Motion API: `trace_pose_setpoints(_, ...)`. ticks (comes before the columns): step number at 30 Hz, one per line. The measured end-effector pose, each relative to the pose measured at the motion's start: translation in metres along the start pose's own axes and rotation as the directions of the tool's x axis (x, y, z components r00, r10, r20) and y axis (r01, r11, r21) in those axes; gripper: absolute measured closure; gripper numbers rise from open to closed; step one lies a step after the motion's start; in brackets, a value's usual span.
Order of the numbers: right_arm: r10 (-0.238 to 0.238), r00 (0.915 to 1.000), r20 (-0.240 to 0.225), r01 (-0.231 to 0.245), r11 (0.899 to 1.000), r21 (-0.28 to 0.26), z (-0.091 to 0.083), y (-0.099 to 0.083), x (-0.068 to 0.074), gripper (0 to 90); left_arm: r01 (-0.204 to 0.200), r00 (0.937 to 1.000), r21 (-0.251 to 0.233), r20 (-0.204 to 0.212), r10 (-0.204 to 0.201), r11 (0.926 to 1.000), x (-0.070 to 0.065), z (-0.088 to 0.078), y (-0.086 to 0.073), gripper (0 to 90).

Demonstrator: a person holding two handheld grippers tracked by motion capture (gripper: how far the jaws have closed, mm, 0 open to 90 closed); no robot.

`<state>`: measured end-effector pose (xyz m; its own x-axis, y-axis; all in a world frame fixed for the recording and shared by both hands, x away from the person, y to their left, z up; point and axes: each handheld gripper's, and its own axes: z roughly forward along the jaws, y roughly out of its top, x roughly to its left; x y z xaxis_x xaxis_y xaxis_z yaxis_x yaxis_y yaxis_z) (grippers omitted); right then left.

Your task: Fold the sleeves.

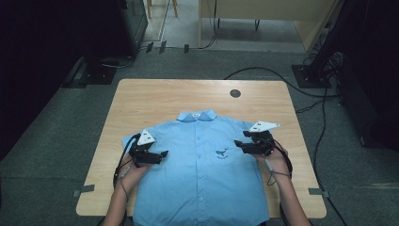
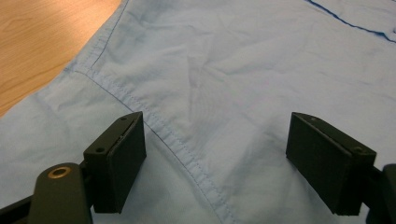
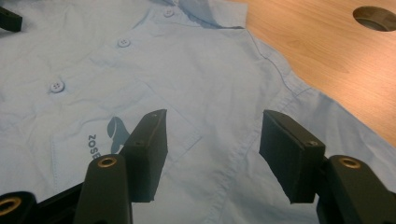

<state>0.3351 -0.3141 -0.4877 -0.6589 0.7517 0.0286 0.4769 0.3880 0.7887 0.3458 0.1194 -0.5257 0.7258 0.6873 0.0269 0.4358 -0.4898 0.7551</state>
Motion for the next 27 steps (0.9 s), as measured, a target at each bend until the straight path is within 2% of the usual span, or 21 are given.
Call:
trace_pose_setpoints(9, 0.000, 1.0000, 0.006, 0.000, 1.000, -0.015, -0.006, -0.001, -0.008, 40.6, 0.001, 1.0000, 0.000, -0.001, -0.001, 1.0000, 0.000, 0.000, 0.000, 19.9)
trace_pose_setpoints(13, -0.005, 0.9997, 0.026, 0.006, 1.000, -0.023, -0.010, -0.003, -0.017, 40.7, 0.001, 1.0000, 0.000, -0.001, -0.001, 1.0000, 0.000, 0.000, 0.000, 19.9)
trace_pose_setpoints(27, -0.006, 0.9978, 0.065, 0.009, 0.999, -0.038, -0.017, -0.009, -0.033, 42.2, 0.002, 1.0000, 0.000, -0.003, -0.002, 1.0000, 0.000, 0.000, 0.000, 19.9)
